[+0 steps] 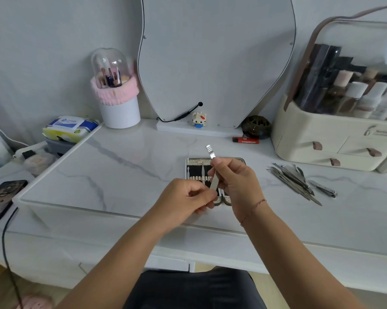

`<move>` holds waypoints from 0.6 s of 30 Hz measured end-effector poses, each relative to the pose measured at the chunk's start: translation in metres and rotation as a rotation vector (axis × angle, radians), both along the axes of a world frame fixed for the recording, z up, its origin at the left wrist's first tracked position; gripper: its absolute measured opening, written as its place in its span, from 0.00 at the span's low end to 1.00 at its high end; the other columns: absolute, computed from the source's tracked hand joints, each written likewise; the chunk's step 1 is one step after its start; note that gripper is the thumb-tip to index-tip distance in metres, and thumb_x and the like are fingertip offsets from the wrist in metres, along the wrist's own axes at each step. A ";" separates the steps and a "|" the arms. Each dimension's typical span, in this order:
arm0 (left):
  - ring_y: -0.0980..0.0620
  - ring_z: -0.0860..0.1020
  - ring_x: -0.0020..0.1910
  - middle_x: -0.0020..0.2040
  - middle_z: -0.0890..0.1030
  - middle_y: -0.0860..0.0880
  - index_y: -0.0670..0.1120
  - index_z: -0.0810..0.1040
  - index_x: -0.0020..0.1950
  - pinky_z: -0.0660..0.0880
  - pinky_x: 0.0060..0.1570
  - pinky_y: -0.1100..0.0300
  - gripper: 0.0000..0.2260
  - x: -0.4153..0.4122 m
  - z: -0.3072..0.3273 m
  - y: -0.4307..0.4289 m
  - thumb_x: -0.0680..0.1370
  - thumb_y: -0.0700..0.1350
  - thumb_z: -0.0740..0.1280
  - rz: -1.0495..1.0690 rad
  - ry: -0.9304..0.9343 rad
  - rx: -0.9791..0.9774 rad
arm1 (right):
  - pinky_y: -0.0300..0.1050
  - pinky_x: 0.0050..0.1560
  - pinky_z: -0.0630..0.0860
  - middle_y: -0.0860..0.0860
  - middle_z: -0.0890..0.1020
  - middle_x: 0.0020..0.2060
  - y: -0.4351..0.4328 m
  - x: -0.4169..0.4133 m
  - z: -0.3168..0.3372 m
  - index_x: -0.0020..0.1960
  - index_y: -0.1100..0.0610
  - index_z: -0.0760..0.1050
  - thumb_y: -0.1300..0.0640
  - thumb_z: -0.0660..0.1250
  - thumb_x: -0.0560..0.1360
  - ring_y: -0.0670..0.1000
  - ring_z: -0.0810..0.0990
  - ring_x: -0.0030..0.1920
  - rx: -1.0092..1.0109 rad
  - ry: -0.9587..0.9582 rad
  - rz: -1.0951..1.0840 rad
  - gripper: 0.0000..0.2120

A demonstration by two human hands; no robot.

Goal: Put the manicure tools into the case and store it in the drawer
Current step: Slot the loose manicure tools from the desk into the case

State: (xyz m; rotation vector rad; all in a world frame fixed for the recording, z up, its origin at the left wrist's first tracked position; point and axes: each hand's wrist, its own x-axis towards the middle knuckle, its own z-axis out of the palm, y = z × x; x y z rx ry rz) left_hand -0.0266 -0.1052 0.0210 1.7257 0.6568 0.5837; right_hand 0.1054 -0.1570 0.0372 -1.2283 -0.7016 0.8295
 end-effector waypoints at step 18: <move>0.53 0.77 0.30 0.31 0.82 0.48 0.43 0.84 0.43 0.76 0.35 0.63 0.08 -0.018 -0.004 0.021 0.67 0.46 0.71 0.236 -0.281 -0.058 | 0.35 0.30 0.74 0.53 0.83 0.31 -0.017 0.006 -0.012 0.49 0.64 0.78 0.68 0.69 0.71 0.46 0.77 0.27 -0.256 -0.106 0.352 0.07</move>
